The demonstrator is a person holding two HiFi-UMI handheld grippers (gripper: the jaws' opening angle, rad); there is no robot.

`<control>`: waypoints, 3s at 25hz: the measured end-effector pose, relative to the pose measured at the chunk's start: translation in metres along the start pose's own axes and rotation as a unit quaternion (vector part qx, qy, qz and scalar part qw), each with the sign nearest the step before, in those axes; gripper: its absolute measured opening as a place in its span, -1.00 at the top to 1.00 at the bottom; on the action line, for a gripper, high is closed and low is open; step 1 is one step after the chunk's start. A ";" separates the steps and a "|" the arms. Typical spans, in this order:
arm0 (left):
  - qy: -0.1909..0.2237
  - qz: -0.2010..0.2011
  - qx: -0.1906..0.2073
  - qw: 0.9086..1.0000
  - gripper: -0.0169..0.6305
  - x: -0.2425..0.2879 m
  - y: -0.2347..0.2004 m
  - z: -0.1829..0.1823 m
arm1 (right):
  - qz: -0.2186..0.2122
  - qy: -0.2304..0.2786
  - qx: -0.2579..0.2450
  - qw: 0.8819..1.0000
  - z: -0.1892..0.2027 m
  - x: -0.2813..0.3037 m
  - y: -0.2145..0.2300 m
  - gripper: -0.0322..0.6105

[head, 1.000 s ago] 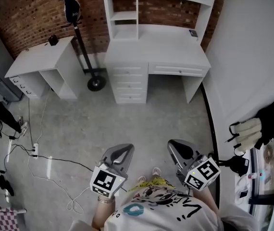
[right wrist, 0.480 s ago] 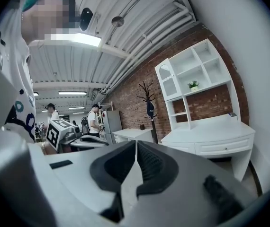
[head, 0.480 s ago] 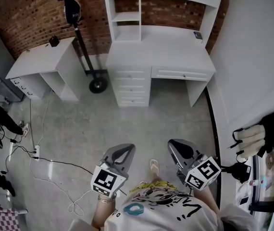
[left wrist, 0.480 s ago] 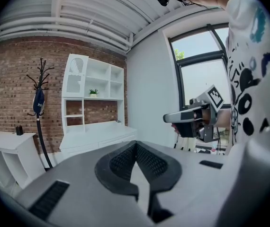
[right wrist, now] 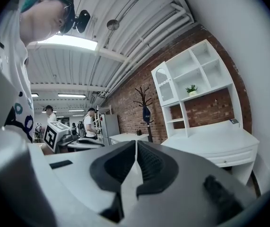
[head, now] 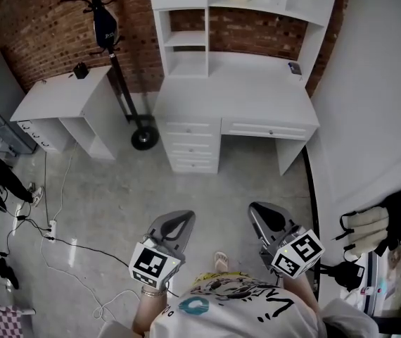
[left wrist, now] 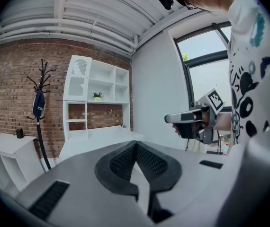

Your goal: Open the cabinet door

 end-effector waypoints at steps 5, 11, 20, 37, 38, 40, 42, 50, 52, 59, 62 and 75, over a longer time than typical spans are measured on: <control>0.000 -0.009 0.002 1.000 0.91 0.031 -0.012 -0.009 | -0.018 -0.004 -0.006 1.000 -0.007 0.017 0.025 0.81; 0.001 -0.020 0.000 1.000 0.91 0.056 -0.023 -0.012 | -0.031 -0.016 -0.005 0.999 -0.005 0.036 0.048 0.81; -0.020 -0.039 -0.028 0.999 0.91 0.070 -0.037 -0.003 | -0.025 -0.025 0.023 0.999 -0.002 0.059 0.075 0.81; -0.011 -0.018 -0.021 1.000 0.91 0.124 -0.125 -0.022 | -0.029 -0.026 0.025 0.999 -0.019 0.151 0.109 0.81; -0.011 -0.017 -0.019 1.000 0.91 0.125 -0.132 -0.023 | -0.029 -0.023 0.023 0.999 -0.022 0.159 0.110 0.81; -0.010 -0.016 -0.017 1.000 0.91 0.127 -0.148 -0.026 | -0.029 -0.019 0.021 0.999 -0.028 0.175 0.110 0.81; -0.009 -0.014 -0.018 1.000 0.91 0.126 -0.163 -0.027 | -0.027 -0.017 0.020 0.999 -0.032 0.189 0.108 0.81; -0.009 -0.014 -0.011 1.000 0.91 0.121 -0.218 -0.031 | -0.018 -0.011 0.023 1.000 -0.041 0.233 0.102 0.81; -0.008 -0.014 -0.008 1.000 0.91 0.119 -0.230 -0.031 | -0.015 -0.012 0.021 1.000 -0.041 0.241 0.101 0.81; -0.009 -0.001 0.018 1.000 0.91 0.116 -0.267 -0.034 | -0.004 -0.017 0.017 1.000 -0.042 0.267 0.090 0.81; 0.003 0.007 0.025 1.000 0.91 0.117 -0.278 -0.038 | -0.002 -0.021 0.011 1.000 -0.041 0.278 0.085 0.81; -0.003 0.021 -0.017 1.000 0.91 0.135 -0.295 -0.018 | 0.007 -0.045 0.014 0.999 -0.032 0.299 0.093 0.81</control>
Point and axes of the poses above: the fingertips, and each gripper's own axes: x forward along the fingers, y to its right, z out of its underside, the point moved 7 cm from there along -x, backward along the fingers, and after that the axes turned 12 degrees about z, right-handed, at the moved point
